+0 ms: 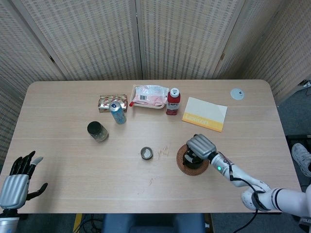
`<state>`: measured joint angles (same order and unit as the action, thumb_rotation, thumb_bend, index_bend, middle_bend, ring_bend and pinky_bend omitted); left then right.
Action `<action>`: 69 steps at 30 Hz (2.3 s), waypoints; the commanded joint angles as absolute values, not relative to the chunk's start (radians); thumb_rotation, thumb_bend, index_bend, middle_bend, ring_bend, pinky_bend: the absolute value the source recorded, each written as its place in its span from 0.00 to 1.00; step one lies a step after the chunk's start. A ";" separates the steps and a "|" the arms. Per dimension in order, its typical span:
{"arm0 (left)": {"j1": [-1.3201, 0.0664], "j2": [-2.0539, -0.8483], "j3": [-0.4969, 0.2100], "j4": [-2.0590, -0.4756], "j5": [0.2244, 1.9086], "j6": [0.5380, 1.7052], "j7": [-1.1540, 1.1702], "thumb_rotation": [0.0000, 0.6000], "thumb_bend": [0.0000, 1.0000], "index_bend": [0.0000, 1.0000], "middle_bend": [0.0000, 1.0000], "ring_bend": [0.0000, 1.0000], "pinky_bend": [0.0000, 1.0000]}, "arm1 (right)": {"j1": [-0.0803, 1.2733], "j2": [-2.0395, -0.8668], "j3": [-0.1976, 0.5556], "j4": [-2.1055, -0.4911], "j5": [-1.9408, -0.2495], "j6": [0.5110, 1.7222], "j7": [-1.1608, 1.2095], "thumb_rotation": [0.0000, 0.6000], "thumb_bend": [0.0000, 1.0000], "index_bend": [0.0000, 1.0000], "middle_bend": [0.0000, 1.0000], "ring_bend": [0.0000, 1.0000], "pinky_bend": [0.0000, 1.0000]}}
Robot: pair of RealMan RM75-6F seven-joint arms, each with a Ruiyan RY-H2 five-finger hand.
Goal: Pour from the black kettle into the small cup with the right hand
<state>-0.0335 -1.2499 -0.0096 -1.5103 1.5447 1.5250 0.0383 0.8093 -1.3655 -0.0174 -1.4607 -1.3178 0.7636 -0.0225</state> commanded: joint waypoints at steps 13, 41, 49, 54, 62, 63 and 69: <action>-0.035 -1.255 -0.008 -1.504 1.541 1.522 0.032 1.00 0.24 0.15 0.02 0.07 0.01 | 0.791 -1.385 -0.009 -1.439 -1.315 0.769 -0.114 0.81 0.07 1.00 1.00 0.95 0.24; -0.028 -1.259 -0.003 -1.487 1.533 1.526 0.013 1.00 0.24 0.15 0.02 0.07 0.01 | 0.769 -1.398 0.010 -1.468 -1.291 0.797 -0.272 0.66 0.00 1.00 0.97 0.90 0.18; -0.026 -1.258 -0.001 -1.484 1.534 1.528 0.009 1.00 0.24 0.15 0.02 0.07 0.01 | 0.761 -1.399 0.007 -1.496 -1.267 0.801 -0.331 0.65 0.00 0.89 0.85 0.76 0.18; -0.024 -1.258 -0.001 -1.481 1.533 1.530 0.005 1.00 0.24 0.15 0.02 0.07 0.01 | 0.758 -1.401 0.010 -1.506 -1.252 0.803 -0.347 0.65 0.00 0.80 0.76 0.66 0.15; -0.021 -1.258 -0.001 -1.475 1.533 1.533 -0.003 1.00 0.24 0.15 0.02 0.07 0.01 | 0.754 -1.404 0.016 -1.519 -1.236 0.811 -0.368 0.65 0.00 0.64 0.60 0.51 0.14; -0.021 -1.258 -0.001 -1.474 1.533 1.533 -0.004 1.00 0.24 0.15 0.02 0.07 0.01 | 0.754 -1.403 0.017 -1.521 -1.234 0.812 -0.369 0.65 0.00 0.62 0.59 0.50 0.14; -0.018 -1.258 0.000 -1.468 1.531 1.535 -0.012 1.00 0.24 0.15 0.02 0.07 0.01 | 0.748 -1.397 0.022 -1.540 -1.222 0.826 -0.385 0.66 0.00 0.48 0.46 0.35 0.13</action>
<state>-0.0183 -1.2578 -0.0002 -1.4684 1.5316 1.5349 -0.0120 0.7492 -1.3978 0.0212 -1.5385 -1.2235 0.8246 -0.3836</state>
